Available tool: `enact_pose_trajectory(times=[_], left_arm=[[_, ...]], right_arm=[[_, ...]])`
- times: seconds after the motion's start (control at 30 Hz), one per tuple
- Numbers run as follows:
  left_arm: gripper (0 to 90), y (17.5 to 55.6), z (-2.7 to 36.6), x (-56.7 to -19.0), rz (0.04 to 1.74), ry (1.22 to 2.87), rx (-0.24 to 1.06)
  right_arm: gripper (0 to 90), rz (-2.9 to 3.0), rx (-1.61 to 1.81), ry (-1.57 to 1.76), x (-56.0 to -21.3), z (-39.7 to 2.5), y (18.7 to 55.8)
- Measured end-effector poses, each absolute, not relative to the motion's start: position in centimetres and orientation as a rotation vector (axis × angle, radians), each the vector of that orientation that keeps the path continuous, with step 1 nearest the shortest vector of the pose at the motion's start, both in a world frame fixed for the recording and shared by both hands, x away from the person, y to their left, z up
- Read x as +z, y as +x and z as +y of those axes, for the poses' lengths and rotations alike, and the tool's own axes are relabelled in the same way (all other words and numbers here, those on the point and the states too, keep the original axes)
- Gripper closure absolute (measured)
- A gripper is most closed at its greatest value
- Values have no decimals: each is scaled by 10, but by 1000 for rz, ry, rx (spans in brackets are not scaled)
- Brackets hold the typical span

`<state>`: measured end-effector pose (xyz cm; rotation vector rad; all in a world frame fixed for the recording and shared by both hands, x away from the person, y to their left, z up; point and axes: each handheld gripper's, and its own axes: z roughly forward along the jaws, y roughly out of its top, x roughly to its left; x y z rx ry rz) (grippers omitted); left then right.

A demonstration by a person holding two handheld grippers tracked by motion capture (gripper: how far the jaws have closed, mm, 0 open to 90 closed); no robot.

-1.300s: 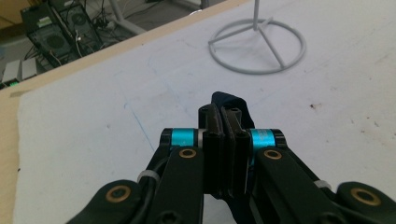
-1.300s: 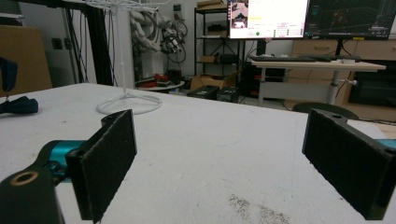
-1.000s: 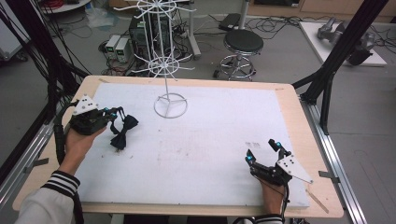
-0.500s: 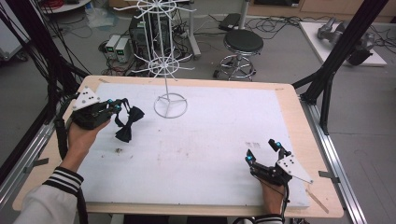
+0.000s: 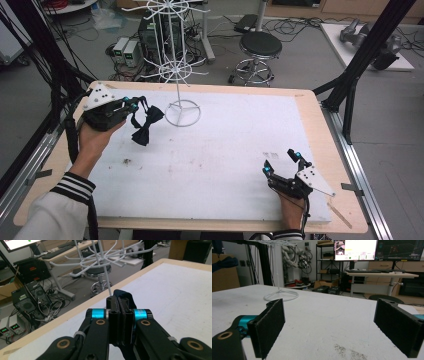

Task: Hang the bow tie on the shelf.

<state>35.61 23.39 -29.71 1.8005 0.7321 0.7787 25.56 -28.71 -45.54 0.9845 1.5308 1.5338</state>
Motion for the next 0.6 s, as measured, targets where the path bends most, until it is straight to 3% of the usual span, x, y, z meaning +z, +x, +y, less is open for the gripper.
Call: enact_pose_trajectory(times=[0.6], left_arm=[[875, 362, 203, -272, 642, 1835, 793]], right_arm=[[90, 1533, 1536, 989, -455, -287, 256]])
